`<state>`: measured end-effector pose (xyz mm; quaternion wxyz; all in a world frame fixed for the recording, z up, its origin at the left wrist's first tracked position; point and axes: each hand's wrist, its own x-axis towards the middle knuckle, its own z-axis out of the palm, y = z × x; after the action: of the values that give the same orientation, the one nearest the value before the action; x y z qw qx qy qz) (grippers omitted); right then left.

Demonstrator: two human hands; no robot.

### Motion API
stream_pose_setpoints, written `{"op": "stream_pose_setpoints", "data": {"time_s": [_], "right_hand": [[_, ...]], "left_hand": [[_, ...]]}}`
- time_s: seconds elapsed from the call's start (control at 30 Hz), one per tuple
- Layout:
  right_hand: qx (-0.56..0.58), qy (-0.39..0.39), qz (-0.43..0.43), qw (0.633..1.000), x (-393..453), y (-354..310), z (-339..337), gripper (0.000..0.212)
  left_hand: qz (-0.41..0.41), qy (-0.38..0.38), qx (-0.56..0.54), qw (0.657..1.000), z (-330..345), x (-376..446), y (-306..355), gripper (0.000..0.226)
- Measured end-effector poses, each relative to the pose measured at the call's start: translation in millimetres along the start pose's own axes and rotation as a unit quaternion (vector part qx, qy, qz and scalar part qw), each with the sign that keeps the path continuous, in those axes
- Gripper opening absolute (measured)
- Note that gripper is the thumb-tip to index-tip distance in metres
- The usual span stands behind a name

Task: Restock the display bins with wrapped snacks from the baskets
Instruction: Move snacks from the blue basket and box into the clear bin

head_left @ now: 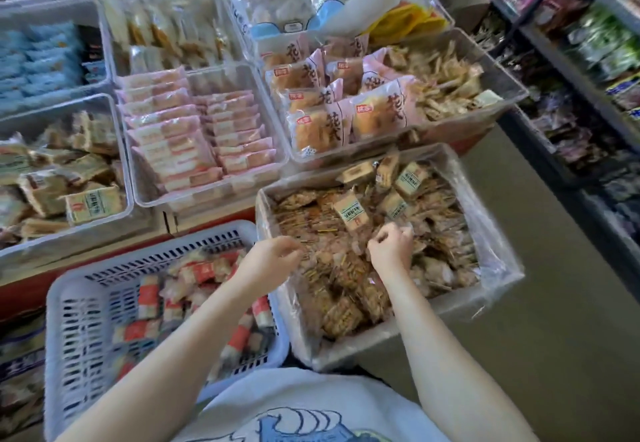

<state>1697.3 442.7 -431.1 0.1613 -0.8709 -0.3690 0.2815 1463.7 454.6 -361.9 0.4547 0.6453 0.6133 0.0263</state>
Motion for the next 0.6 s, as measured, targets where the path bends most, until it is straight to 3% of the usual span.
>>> {"op": "stream_pose_setpoints", "data": {"time_s": [0.07, 0.1, 0.17, 0.23, 0.3, 0.37, 0.47, 0.6], "right_hand": [[0.165, -0.027, 0.060, 0.984, -8, 1, -17, 0.015], [0.268, -0.067, 0.098, 0.956, -15, -3, -25, 0.012], [0.475, -0.180, 0.171, 0.844, -36, -15, -39, 0.010], [0.587, -0.265, 0.214, 0.734, -60, -37, -48, 0.014], [0.590, -0.340, 0.220, 0.698, -78, -57, -46, 0.027], [0.550, -0.400, 0.198, 0.705, -90, -77, -36, 0.044], [0.465, -0.443, 0.125, 0.756, -103, -109, -17, 0.059], [0.350, -0.417, 0.009, 0.839, -121, -157, 6, 0.074]], "left_hand": [[0.003, 0.010, -0.012, 1.000, 1, -3, 3, 0.011], [0.022, 0.017, -0.013, 1.000, 2, -6, 4, 0.018], [0.094, 0.028, -0.016, 0.995, 2, -12, 7, 0.043], [0.154, 0.019, -0.052, 0.987, -3, -19, 9, 0.061], [0.159, 0.017, -0.109, 0.981, -13, -26, 9, 0.059], [0.110, 0.032, -0.195, 0.974, -30, -33, 6, 0.038], [0.045, 0.061, -0.323, 0.943, -59, -46, -11, 0.013], [-0.033, 0.099, -0.422, 0.901, -93, -60, -57, 0.029]]}}
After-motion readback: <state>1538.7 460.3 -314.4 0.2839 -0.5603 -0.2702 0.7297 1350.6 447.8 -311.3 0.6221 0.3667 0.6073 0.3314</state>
